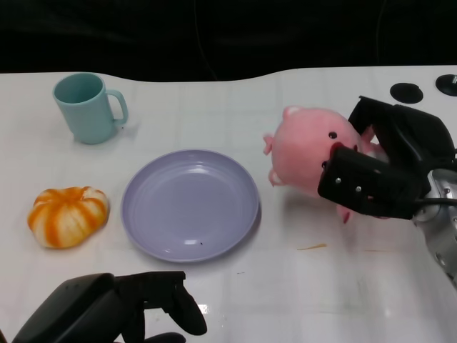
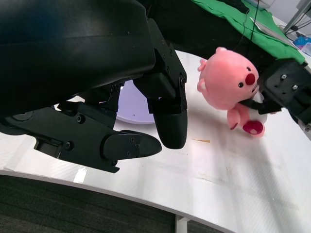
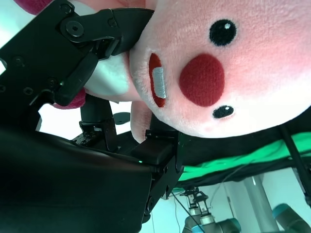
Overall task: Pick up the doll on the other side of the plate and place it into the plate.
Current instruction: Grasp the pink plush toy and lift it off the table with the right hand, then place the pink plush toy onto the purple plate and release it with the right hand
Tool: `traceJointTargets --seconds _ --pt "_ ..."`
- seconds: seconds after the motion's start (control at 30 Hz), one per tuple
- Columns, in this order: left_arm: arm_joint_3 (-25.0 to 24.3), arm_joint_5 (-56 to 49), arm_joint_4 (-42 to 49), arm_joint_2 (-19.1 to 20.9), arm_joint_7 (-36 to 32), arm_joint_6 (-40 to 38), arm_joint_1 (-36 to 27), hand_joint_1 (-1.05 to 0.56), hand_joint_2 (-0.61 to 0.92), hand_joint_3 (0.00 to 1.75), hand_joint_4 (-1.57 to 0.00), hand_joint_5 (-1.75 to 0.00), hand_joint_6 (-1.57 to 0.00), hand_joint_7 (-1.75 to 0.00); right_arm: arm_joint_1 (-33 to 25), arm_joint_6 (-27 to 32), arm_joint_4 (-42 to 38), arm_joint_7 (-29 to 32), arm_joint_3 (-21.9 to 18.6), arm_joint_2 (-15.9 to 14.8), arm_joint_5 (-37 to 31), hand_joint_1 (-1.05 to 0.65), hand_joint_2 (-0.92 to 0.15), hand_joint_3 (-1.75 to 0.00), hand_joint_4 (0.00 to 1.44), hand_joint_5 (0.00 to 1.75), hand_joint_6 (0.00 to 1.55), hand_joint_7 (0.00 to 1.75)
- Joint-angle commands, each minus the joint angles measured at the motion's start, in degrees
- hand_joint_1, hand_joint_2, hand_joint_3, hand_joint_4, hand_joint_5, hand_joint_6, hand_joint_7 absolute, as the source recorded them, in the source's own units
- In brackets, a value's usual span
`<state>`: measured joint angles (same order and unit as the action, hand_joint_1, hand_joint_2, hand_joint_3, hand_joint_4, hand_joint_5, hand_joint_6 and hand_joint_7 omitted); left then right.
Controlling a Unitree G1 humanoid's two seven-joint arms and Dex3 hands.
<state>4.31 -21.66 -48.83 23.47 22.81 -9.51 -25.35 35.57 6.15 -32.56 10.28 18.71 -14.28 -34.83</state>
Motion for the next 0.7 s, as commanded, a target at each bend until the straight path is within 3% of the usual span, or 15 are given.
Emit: traceJointTargets --seconds 0.03,0.2,0.33,0.5,0.7 --pt "0.55 -0.40 0.40 0.03 -0.09 0.41 0.30 -0.23 0.92 0.40 -0.57 -1.75 -0.68 -0.96 2.82 0.96 3.12 -2.26 -0.30 0.75 0.55 -0.23 -0.43 -1.25 0.99 1.75 0.76 1.75" --pt "1.55 -1.43 0.93 -0.41 -0.62 1.03 0.66 -0.23 0.92 0.41 -0.57 -1.75 -0.68 -0.96 5.41 3.95 5.91 -5.78 0.69 2.99 0.04 -0.26 -0.45 -1.15 0.98 1.75 0.72 1.75" --pt "2.86 -2.55 0.81 -1.17 -0.75 0.60 0.98 -0.23 0.92 0.40 -0.57 -1.75 -0.69 -0.97 7.48 2.39 4.97 -6.42 1.78 4.09 -0.09 -0.24 -0.45 -1.09 0.99 1.75 0.70 1.75" --pt "3.75 -3.62 -0.01 -2.16 -0.32 -0.58 1.26 -0.23 0.92 0.40 -0.57 -1.75 -0.68 -0.97 10.96 0.33 3.22 -6.23 3.43 6.97 -0.14 -0.25 -0.42 -1.18 1.01 1.75 0.74 1.75" --pt "4.78 -4.56 -0.67 -2.87 -0.26 -1.66 1.44 -0.22 0.92 0.39 -0.57 -1.74 -0.69 -0.97 14.75 1.90 0.76 -7.45 6.26 10.60 -1.91 -0.30 -0.45 -1.14 1.01 1.75 0.73 1.70"
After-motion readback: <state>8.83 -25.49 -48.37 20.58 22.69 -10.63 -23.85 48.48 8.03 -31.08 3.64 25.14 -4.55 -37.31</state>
